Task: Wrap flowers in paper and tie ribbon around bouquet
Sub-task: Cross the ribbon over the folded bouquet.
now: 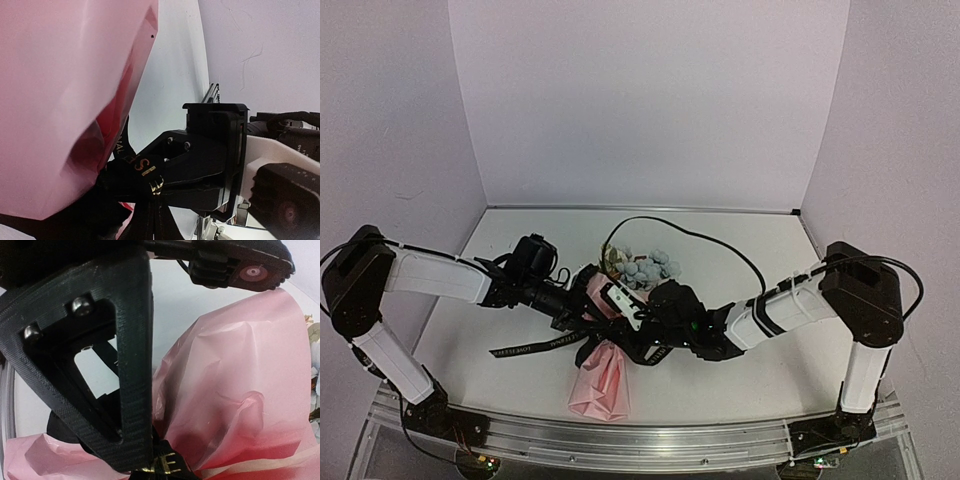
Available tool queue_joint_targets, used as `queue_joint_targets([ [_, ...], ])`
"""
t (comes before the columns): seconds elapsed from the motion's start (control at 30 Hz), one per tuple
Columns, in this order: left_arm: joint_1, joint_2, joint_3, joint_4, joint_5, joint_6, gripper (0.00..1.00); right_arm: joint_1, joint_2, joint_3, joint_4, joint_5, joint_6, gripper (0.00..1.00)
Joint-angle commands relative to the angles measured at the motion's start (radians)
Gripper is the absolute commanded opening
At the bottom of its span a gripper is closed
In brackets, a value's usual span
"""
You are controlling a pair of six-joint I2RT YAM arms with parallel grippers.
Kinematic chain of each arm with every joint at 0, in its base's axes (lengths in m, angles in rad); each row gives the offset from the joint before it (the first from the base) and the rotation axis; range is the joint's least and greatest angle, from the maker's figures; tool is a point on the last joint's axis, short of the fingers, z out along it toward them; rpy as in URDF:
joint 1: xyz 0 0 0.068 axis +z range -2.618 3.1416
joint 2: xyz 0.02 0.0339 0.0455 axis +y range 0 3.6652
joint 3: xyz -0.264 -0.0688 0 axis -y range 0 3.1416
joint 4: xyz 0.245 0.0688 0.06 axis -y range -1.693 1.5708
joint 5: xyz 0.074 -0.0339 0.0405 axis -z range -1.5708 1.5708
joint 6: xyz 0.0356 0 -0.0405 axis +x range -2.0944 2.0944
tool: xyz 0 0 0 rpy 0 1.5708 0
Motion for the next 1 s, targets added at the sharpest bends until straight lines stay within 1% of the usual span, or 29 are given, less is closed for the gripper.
queue_joint_targets([
  [0.0, 0.005, -0.013, 0.073, -0.016, 0.016, 0.008, 0.03, 0.005, 0.015, 0.038, 0.032, 0.033, -0.073, 0.00],
  [0.23, 0.005, -0.002, 0.098, -0.064, 0.030, 0.020, 0.10, 0.005, 0.015, 0.026, 0.031, 0.067, -0.137, 0.01],
  [0.27, 0.005, -0.003, 0.101, -0.076, 0.028, 0.025, 0.14, 0.005, 0.016, 0.026, 0.032, 0.068, -0.142, 0.01],
  [0.4, 0.005, -0.017, 0.121, -0.114, 0.011, 0.046, 0.31, 0.004, 0.019, 0.028, 0.031, 0.073, -0.149, 0.00],
  [0.5, 0.005, -0.037, 0.144, -0.156, -0.023, 0.080, 0.36, 0.005, 0.022, 0.026, 0.031, 0.074, -0.153, 0.00],
  [0.57, 0.005, -0.062, 0.163, -0.188, -0.051, 0.102, 0.42, 0.005, 0.022, 0.025, 0.031, 0.074, -0.152, 0.00],
  [0.63, 0.005, -0.077, 0.185, -0.220, -0.074, 0.131, 0.47, 0.005, 0.024, 0.025, 0.031, 0.075, -0.150, 0.00],
  [0.73, 0.007, -0.089, 0.215, -0.278, -0.103, 0.174, 0.51, 0.005, 0.030, 0.028, 0.032, 0.075, -0.146, 0.00],
  [0.83, 0.011, -0.091, 0.223, -0.304, -0.118, 0.195, 0.53, 0.005, 0.034, 0.031, 0.032, 0.074, -0.144, 0.00],
  [0.97, 0.021, -0.100, 0.222, -0.316, -0.157, 0.206, 0.54, 0.005, 0.039, 0.034, 0.031, 0.074, -0.143, 0.00],
])
